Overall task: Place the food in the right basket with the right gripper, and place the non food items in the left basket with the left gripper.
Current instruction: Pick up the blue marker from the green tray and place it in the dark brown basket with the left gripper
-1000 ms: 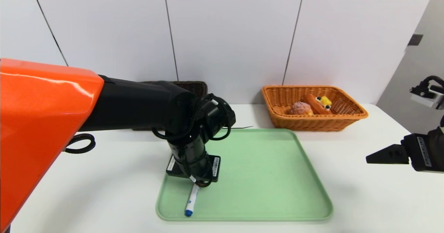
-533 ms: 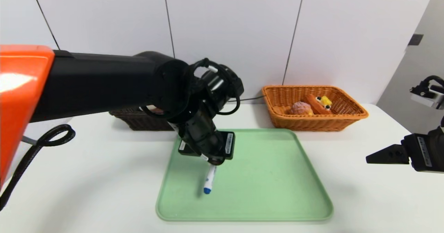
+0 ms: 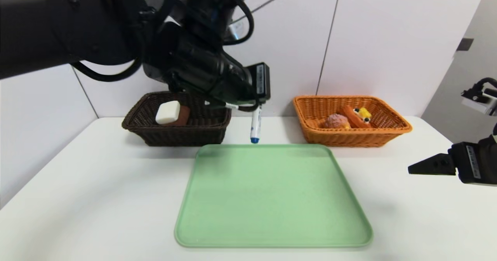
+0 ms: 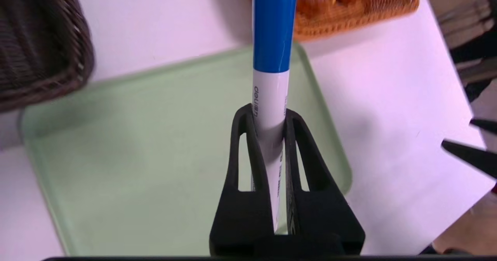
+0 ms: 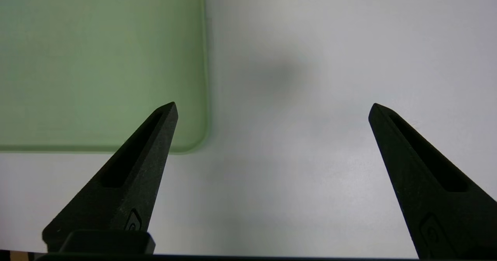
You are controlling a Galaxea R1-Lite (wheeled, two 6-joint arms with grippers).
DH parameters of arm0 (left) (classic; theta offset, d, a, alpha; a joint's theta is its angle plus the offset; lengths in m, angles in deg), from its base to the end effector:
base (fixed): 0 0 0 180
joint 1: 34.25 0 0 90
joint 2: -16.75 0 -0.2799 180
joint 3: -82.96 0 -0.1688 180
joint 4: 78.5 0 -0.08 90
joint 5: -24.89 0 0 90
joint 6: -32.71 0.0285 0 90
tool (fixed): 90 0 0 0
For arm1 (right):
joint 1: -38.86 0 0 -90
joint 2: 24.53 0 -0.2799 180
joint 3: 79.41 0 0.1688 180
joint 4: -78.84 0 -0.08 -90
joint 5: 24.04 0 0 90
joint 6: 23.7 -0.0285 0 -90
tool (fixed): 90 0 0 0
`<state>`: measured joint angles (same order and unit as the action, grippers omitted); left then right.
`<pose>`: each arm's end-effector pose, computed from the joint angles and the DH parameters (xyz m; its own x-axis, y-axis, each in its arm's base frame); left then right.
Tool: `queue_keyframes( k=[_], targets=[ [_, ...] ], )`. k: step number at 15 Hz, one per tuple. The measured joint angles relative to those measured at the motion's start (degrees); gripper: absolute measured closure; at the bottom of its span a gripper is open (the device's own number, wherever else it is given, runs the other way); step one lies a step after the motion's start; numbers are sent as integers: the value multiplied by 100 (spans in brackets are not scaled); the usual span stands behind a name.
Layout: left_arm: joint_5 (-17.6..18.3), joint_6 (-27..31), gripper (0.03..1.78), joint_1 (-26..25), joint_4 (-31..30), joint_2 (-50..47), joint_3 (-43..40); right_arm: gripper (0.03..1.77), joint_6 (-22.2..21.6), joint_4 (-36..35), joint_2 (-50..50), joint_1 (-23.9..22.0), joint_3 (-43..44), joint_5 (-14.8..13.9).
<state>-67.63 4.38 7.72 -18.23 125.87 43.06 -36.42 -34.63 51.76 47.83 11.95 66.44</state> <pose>0.2469 -0.2204 0.2983 0.6772 -0.5500 -0.4888 0.3904 0.8316 -0.3949 0.1622 0.0258 0.2309 0.6141 0.1054 -0.7821 0.0130 0.9896 0.1436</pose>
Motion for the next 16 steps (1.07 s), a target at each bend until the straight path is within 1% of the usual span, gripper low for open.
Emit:
queue_keyframes(
  k=[3,5,7,10,12,14,16],
  targets=[
    [-30,-90,166,-542,-312,-104,0,10,-2,-50,2,-10,-11,-46],
    [-69,-182,166,-995,-533,-44,-17,10,5,-77,-2,-11,-11,-44],
    [-163,-323,166,-1414,-701,118,-80,10,13,-157,-11,-11,-11,-46],
    [-174,-439,166,-2013,-874,494,-110,10,60,-229,-88,-11,-11,-46],
    [-172,-479,166,-2203,-1014,814,-112,10,110,-239,-167,-5,-18,-35],
    [-196,-491,166,-2269,-1113,1075,-105,10,123,-243,-243,-10,-18,-41],
    [-246,-449,166,-2317,-1408,1307,-91,10,127,-245,-324,-7,-18,-35]
  ],
)
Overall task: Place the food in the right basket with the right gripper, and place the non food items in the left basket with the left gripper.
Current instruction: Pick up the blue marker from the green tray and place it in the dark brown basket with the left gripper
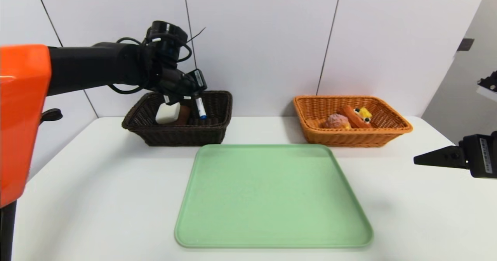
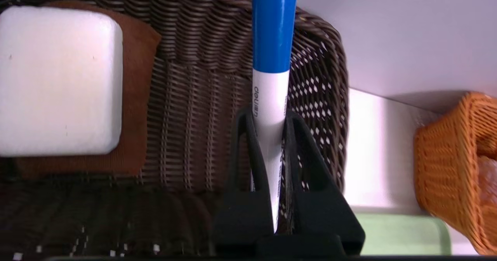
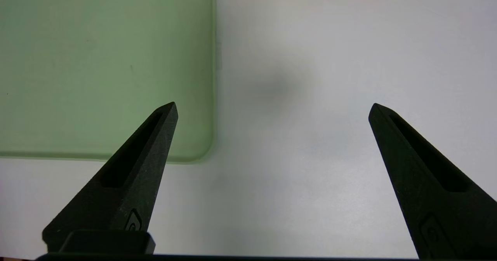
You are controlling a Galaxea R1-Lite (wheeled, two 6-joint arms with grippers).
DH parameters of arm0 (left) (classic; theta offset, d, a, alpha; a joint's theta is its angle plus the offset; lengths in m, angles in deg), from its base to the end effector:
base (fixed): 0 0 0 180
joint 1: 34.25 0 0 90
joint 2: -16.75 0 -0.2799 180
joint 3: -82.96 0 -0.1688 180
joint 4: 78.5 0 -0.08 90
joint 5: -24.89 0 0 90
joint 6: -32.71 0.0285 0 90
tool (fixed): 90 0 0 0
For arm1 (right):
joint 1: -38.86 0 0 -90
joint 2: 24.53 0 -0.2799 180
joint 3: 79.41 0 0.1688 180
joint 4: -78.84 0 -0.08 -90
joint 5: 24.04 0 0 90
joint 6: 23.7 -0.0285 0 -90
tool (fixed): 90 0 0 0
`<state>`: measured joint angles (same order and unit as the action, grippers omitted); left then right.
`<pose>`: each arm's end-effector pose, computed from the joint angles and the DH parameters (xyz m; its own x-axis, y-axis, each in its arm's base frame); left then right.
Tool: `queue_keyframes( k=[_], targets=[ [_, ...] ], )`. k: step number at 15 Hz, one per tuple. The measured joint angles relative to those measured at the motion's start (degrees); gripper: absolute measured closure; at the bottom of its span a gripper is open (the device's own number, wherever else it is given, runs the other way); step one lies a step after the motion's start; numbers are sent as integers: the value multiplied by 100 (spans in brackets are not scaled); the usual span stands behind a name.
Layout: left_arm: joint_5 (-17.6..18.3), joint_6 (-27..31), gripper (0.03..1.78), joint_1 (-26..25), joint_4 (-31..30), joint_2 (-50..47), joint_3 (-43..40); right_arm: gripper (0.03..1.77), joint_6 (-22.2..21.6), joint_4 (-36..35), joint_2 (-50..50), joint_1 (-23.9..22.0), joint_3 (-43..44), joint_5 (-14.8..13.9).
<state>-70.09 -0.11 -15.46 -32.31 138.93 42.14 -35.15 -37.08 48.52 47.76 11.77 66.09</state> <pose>0.3843 -0.1281 0.2334 0.8513 -0.1980 -0.4859 -0.0409 0.8982 -0.4376 0.1524 0.0239 0.2423 0.6866 0.1098 -0.7187 -0.0122 0.9901 0.1396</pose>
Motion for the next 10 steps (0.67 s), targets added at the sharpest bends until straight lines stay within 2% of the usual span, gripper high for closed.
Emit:
queue_keyframes(
  k=[10],
  targets=[
    [-24,33,163,-113,-69,522,0,10,0,-2,-76,7,-26,7]
  ],
)
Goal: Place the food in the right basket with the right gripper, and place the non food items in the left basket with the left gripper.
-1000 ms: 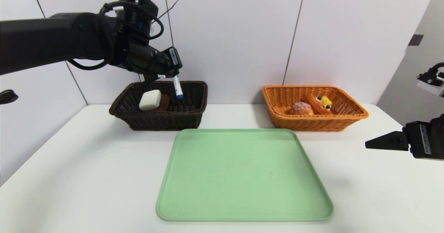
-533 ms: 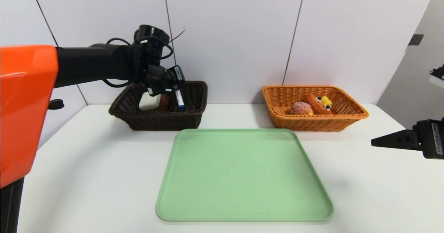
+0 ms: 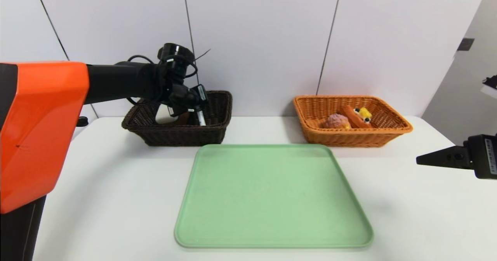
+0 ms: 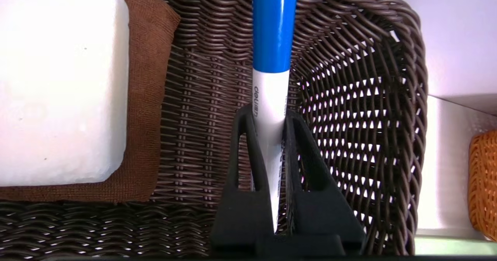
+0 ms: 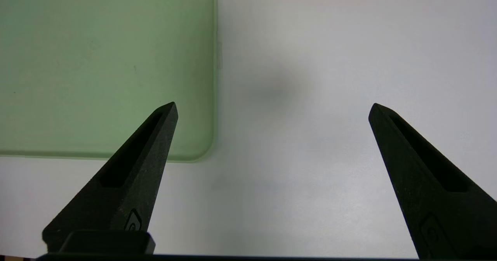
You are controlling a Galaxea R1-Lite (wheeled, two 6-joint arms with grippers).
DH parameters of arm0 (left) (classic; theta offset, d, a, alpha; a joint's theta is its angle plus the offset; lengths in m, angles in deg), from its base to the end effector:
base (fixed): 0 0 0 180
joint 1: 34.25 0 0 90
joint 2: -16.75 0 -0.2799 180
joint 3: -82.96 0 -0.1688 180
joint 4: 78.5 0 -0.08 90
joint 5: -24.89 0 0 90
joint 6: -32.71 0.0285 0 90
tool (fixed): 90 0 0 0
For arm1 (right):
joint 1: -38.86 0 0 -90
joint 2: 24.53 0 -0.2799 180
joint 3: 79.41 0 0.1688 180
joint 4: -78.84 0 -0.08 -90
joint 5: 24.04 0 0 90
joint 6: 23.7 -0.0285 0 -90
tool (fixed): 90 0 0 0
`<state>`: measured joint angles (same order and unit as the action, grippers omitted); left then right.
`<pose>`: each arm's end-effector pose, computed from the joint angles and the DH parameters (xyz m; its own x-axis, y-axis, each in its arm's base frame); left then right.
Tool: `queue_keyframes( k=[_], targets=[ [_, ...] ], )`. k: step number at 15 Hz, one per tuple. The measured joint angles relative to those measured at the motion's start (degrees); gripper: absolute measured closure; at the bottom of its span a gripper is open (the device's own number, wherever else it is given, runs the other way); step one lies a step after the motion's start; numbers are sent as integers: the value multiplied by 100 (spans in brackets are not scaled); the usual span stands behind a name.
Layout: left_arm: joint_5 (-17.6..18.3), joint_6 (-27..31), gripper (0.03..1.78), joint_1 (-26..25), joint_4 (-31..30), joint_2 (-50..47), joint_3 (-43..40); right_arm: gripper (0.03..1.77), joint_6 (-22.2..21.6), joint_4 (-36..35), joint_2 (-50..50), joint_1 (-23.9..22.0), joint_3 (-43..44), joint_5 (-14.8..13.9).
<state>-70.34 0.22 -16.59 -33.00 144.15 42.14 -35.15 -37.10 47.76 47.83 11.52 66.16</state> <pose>0.4061 -0.1266 0.1967 0.8169 -0.1644 -0.5528 -0.0903 0.9103 -0.4041 0.1491 0.0236 0.2433 0.6928 0.1129 -0.7123 -0.0155 0.9898 0.1418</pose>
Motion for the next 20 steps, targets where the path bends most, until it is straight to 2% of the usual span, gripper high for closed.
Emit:
queue_keyframes(
  k=[2,5,8,10,12,14,15,18,19,20],
  targets=[
    [2,-6,127,6,-6,33,-2,10,-6,0,4,28,2,-5],
    [-52,18,89,0,-118,32,1,10,-9,2,17,45,-9,-5],
    [-389,396,64,38,-121,-371,4,10,0,-34,37,56,-5,-13],
    [-603,920,52,85,-88,-885,4,10,22,-345,48,59,20,-18],
    [-817,1392,42,99,144,-1530,-33,10,251,-805,37,61,39,39],
    [-913,1760,36,112,780,-2388,-286,10,584,-1373,-30,83,13,506],
    [-924,1896,33,116,1130,-2881,-525,10,700,-1713,-66,89,-11,877],
    [-937,2205,25,118,1827,-4474,-1758,10,903,-2382,-93,126,13,1713],
    [-940,2285,24,118,1937,-4996,-2252,10,973,-2511,-88,146,17,1855],
    [-944,2332,22,107,1998,-5437,-2676,10,1113,-2520,-90,157,9,1822]
  ],
)
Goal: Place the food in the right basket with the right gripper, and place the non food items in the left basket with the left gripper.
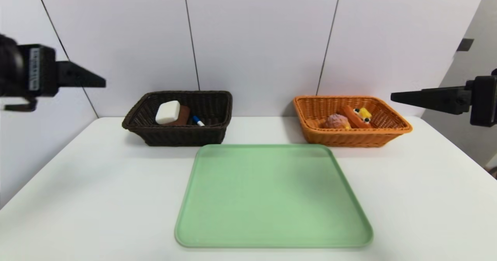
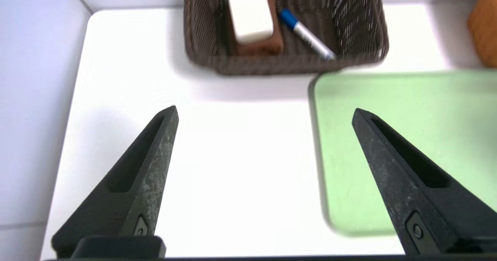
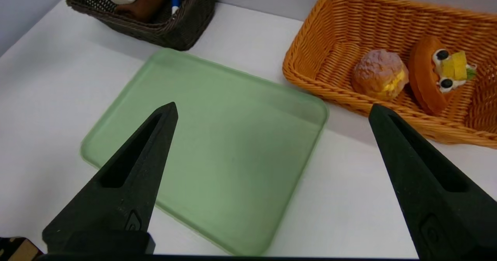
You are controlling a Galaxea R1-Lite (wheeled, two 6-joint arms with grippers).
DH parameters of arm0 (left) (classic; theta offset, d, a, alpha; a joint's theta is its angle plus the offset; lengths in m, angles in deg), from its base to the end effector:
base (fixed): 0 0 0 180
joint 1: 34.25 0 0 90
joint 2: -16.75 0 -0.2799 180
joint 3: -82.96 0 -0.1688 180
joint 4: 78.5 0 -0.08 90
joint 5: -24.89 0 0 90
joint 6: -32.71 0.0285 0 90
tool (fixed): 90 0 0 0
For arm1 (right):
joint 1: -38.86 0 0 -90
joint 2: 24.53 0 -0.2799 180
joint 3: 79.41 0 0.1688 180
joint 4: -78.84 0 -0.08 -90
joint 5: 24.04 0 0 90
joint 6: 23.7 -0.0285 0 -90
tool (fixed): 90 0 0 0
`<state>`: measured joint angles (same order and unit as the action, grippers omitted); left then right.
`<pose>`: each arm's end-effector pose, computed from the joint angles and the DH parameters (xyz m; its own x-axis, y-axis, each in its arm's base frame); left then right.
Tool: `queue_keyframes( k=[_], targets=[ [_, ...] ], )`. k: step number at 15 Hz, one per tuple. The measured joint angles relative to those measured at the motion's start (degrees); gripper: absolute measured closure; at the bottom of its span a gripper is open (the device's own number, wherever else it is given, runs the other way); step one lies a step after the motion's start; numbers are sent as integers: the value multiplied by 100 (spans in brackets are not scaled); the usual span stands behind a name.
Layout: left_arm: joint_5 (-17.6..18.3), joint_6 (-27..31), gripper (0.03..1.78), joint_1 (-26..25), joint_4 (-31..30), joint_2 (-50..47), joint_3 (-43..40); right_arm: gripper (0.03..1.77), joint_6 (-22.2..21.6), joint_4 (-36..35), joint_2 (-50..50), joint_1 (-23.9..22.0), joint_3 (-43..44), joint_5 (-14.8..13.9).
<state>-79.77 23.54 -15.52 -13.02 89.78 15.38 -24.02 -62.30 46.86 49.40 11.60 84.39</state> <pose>0.1400 -0.0398 0.3275 0.9041 -0.0393 -0.4255 0.0278 0.9991 -0.0332 0.1662 0.0401 0.2867 0.8228 0.4747 -0.3126 -0.4652 0.8784 0.1094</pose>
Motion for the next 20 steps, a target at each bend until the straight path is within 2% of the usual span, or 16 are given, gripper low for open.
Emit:
queue_keyframes(
  k=[5,8,13,16,18,20],
  targets=[
    [9,62,17,-636,100,-1655,-1251,10,247,-11,-511,-219,-566,-474],
    [-35,265,15,-898,102,-2439,-2043,10,423,-5,-1167,-661,-1202,-516],
    [-123,592,14,-1091,144,-4148,-3534,10,460,143,-2892,-1315,-2269,-592],
    [-383,578,13,-1191,152,-5141,-4198,10,462,640,-4041,-1462,-2701,-719],
    [-713,516,12,-1251,94,-5465,-4369,10,446,1176,-4717,-1498,-2820,-744],
    [-669,540,12,-1517,-27,-5600,-4415,10,300,1663,-5185,-1520,-2825,-778]
  ],
)
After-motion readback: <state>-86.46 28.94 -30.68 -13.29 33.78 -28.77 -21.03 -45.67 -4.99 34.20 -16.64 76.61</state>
